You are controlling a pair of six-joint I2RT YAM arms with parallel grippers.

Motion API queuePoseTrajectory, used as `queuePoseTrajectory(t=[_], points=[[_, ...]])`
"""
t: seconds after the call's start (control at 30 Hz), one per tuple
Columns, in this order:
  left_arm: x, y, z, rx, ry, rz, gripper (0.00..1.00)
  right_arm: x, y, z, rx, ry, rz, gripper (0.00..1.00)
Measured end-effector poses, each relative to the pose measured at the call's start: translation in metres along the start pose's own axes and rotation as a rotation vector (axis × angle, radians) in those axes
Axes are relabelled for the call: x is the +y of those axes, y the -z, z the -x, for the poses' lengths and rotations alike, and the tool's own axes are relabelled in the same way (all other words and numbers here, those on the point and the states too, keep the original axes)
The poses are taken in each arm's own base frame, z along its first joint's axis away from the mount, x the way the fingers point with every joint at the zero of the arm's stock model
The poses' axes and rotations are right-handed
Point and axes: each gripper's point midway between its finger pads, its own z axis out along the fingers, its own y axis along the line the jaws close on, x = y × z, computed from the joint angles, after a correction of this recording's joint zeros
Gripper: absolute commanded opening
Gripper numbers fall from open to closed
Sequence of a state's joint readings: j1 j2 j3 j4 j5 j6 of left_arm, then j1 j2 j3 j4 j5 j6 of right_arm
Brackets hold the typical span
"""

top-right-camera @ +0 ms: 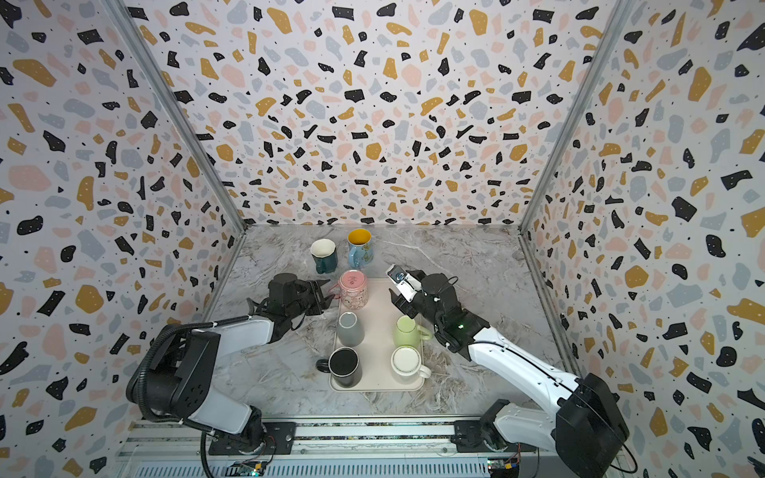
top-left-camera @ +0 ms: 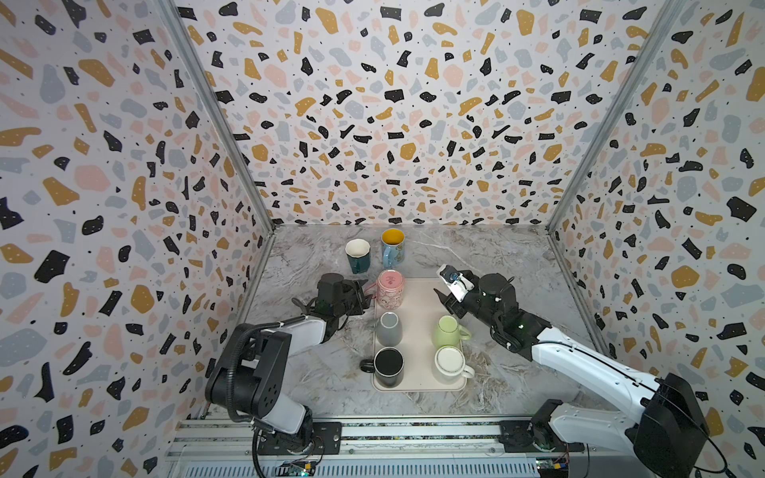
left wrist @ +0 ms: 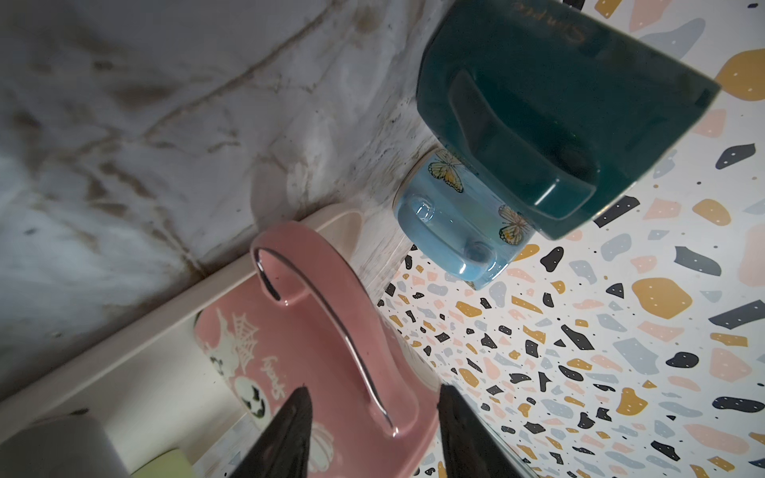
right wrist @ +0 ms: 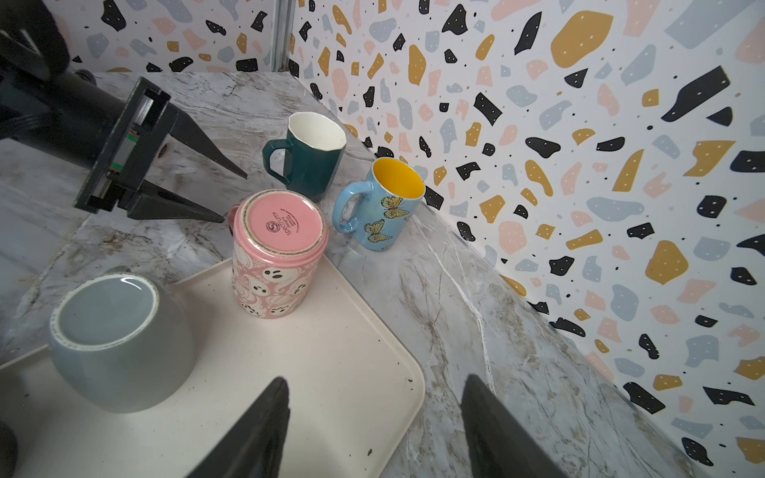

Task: Turn the mug right side up
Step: 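Move the left gripper down onto the upside-down pink ghost mug's handle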

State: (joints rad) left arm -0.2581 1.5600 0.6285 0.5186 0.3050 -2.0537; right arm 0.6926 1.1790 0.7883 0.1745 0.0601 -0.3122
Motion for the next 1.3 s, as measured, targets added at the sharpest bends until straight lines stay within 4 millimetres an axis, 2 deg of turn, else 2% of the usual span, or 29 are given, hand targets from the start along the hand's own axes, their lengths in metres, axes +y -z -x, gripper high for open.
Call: queuePoseTrajectory(t=[0.43, 0.77, 0.97, 1.3], points=[[-0.010, -0.025, 0.002, 0.022, 0.000, -0.015, 0.47, -0.010, 0.000, -0.004, 0.009, -0.009, -0.021, 0.68], [-0.001, -0.035, 0.008, 0.015, 0.003, 0.015, 0.46, -0.013, 0.000, -0.005, 0.011, -0.013, -0.027, 0.68], [0.004, -0.041, 0.013, 0.009, 0.006, 0.025, 0.40, -0.015, 0.000, -0.006, 0.013, -0.015, -0.032, 0.69], [-0.005, -0.049, 0.009, 0.033, -0.005, -0.005, 0.27, -0.017, 0.000, -0.007, 0.015, -0.016, -0.036, 0.69]])
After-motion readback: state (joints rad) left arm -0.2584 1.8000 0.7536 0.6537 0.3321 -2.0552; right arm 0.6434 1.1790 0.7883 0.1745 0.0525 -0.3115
